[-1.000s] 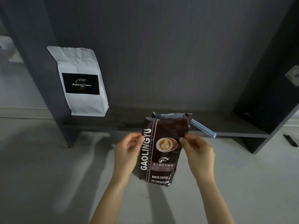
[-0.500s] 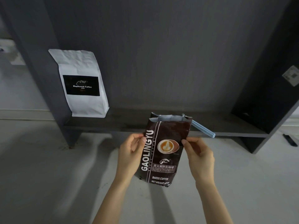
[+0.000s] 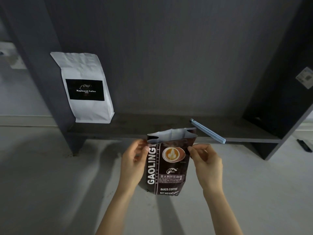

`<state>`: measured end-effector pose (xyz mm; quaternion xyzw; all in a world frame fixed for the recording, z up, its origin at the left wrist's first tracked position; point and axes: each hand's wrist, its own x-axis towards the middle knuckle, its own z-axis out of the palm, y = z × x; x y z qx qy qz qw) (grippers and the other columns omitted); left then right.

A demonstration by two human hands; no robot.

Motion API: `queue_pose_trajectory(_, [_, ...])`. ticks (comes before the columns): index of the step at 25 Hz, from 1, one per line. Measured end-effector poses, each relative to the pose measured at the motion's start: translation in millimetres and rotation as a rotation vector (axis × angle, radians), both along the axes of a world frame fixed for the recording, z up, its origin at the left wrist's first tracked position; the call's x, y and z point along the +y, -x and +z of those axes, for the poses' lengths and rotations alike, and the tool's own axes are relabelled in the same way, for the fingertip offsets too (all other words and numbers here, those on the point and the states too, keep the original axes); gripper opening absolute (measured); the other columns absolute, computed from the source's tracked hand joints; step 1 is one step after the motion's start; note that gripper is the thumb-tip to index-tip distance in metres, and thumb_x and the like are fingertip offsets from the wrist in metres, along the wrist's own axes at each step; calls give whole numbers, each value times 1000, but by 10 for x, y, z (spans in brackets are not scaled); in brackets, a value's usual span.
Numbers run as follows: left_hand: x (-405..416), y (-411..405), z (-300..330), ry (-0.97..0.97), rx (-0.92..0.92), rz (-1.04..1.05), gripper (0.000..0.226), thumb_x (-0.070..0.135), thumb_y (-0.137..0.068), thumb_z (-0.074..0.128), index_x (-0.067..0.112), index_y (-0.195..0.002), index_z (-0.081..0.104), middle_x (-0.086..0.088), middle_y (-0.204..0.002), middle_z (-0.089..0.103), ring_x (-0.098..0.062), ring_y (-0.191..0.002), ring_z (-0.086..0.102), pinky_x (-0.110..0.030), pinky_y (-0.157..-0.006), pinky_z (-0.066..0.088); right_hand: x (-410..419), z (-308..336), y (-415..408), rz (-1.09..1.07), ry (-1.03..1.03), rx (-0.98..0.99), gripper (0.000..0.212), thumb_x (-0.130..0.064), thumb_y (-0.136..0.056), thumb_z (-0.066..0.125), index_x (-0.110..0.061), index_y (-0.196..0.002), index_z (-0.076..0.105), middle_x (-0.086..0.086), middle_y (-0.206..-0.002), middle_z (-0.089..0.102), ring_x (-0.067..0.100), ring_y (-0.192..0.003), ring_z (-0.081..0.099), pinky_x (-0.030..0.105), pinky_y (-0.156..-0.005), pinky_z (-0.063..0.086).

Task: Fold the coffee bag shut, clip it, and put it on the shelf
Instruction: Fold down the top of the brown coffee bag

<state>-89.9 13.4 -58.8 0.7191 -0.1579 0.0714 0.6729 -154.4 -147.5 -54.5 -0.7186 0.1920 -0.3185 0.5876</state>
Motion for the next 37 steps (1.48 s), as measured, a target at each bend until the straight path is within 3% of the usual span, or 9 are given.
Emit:
queue_pose_trajectory(3, [36,-3,5,-26,-15,-1,43,-8,-79,50,33,-71,59,14,-75,64,9,-68,59,0,-62,40,-7,-13,3,76,-88,-56,23,-5,-80,60,-25,-74,54,-6,-68,68,2,-66,63,21,-64,52])
queue_pose_trajectory(8, [30,5,18,-51,0,-71,46,-14,-79,45,28,-67,60,10,-74,65,8,-69,61,-1,-63,41,-38,-56,60,168,-55,-103,43,15,-80,46,-24,-72,61,-17,-65,69,-6,-66,61,6,-61,46])
queue_pose_trajectory(14, [67,-14,74,-59,17,-147,37,2,-87,43,29,-69,60,23,-66,68,13,-68,57,1,-63,38,-117,17,135,278,-40,-3,41,-3,-89,36,-27,-74,65,-15,-75,70,-2,-79,62,7,-67,47])
queue_pose_trajectory(18, [78,16,26,-33,65,-305,24,1,-85,49,25,-87,54,5,-88,64,9,-79,59,-2,-69,42,-156,73,191,441,-36,38,17,-12,-87,49,-24,-85,62,-17,-79,70,-5,-82,61,8,-69,47])
queue_pose_trajectory(25, [56,-41,-165,-125,105,-334,60,-3,-85,47,51,-110,42,-4,-130,53,-15,-122,46,-28,-107,33,-153,-136,133,370,35,141,46,2,-80,58,-28,-113,49,-3,-106,65,13,-109,56,41,-95,45])
queue_pose_trajectory(29, [61,-54,-241,-173,95,-321,49,0,-82,54,48,-93,48,27,-104,55,6,-103,51,-2,-85,38,-130,-205,82,255,14,130,31,-2,-79,61,-31,-89,62,-3,-96,71,12,-94,65,27,-81,52])
queue_pose_trajectory(32, [22,-43,-268,-211,55,-220,43,0,-81,56,42,-87,49,19,-95,61,2,-94,57,-13,-84,43,-99,-223,78,151,20,124,22,-4,-79,62,-27,-81,63,-6,-81,71,10,-79,66,21,-72,49])
queue_pose_trajectory(35, [-35,-6,-263,-227,3,-135,40,-2,-80,55,38,-79,49,17,-85,63,9,-81,59,-5,-74,42,-69,-215,85,68,111,147,20,-9,-79,63,-28,-74,60,-14,-72,68,-3,-66,62,8,-60,45])
queue_pose_trajectory(37, [-47,11,-259,-221,-16,-80,40,-2,-79,56,37,-75,49,15,-78,63,11,-75,58,-1,-68,40,-53,-215,84,42,154,152,17,-11,-80,62,-27,-75,59,-16,-72,67,-1,-69,63,18,-63,48])
